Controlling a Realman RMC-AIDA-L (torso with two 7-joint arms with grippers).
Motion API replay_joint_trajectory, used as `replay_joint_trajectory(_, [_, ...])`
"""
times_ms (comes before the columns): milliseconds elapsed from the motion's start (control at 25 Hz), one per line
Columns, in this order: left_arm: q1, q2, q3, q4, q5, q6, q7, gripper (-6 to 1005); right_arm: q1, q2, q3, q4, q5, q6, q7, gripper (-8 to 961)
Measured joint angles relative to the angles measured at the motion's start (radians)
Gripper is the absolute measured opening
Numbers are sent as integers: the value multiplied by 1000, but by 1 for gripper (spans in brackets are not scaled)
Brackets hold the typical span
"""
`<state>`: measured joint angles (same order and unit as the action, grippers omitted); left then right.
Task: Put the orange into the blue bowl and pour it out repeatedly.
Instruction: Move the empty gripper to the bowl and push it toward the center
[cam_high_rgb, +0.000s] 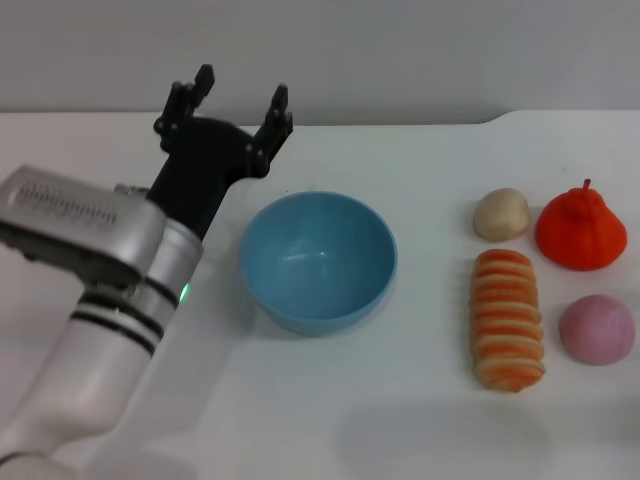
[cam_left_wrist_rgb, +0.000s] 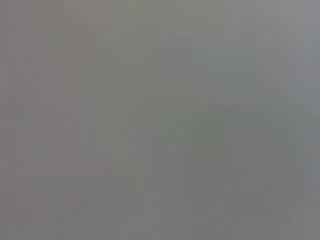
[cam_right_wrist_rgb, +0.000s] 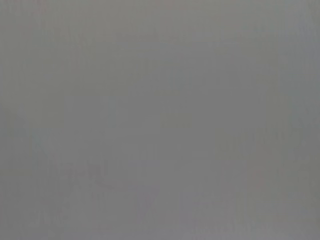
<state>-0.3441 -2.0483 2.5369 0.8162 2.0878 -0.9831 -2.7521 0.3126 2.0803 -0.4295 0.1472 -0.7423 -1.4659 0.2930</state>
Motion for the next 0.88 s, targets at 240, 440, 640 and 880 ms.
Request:
replay_joint_trajectory(240, [0, 17, -205, 154, 89, 346, -6, 784, -1, 0, 0, 1, 0, 6, 0, 719])
replay_joint_trajectory(440, [-8, 19, -470, 318, 160, 810, 4, 784, 3, 0, 0, 2, 0, 7, 0, 719])
replay_joint_trajectory(640, [-38, 0, -729, 394, 160, 1204, 82, 785, 5, 0, 0, 2, 0, 9, 0, 720])
replay_joint_trajectory(880, [-70, -3, -967, 481, 155, 1611, 190, 788, 5, 0, 0, 2, 0, 9, 0, 720])
